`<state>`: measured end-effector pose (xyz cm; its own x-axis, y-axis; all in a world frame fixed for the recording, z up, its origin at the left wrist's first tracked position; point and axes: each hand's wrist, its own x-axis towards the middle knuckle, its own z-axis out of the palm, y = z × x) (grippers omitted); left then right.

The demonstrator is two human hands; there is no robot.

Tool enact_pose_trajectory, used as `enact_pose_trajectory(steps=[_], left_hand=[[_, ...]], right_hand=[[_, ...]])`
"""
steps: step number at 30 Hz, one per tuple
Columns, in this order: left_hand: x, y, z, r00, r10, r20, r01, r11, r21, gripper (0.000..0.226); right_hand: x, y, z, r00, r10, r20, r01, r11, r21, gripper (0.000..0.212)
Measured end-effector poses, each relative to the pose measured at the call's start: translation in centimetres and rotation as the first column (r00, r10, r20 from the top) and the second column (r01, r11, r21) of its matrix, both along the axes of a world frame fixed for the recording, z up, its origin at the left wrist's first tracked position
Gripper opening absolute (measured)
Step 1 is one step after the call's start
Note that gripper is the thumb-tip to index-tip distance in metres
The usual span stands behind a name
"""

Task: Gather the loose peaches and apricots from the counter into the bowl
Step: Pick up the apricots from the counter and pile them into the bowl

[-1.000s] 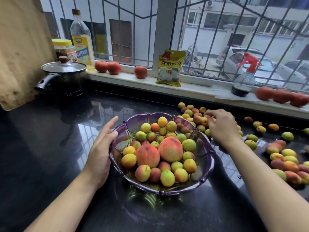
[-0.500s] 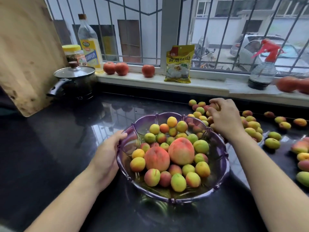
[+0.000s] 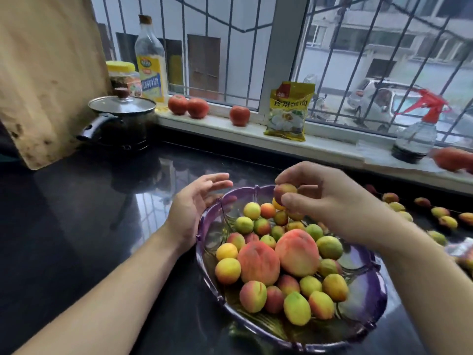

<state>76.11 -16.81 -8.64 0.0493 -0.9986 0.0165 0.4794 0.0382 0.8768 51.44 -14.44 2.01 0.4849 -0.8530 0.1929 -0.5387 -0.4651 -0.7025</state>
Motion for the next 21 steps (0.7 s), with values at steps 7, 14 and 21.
enact_pose_trajectory(steps=[7,14,21], left_hand=[[-0.5,0.0,0.6,0.987,-0.038,-0.154,0.042,0.999,0.019,0.048],[-1.0,0.6,1.1,0.973,-0.07,-0.222,0.088,0.993,0.072,0.057],[-1.6,1.1,1.2,0.957,-0.094,-0.274,0.12,0.99,0.079,0.057]], right_hand=[[7.0,-1.7,-1.1,0.886,0.108,-0.45,-0.121,0.993,0.001,0.03],[9.4,-1.0,-3.1,0.82,0.002,-0.573,-0.14,0.971,-0.196,0.026],[9.2,-0.9,-3.3,0.817,-0.05,-0.575,-0.102,0.968,-0.228,0.021]])
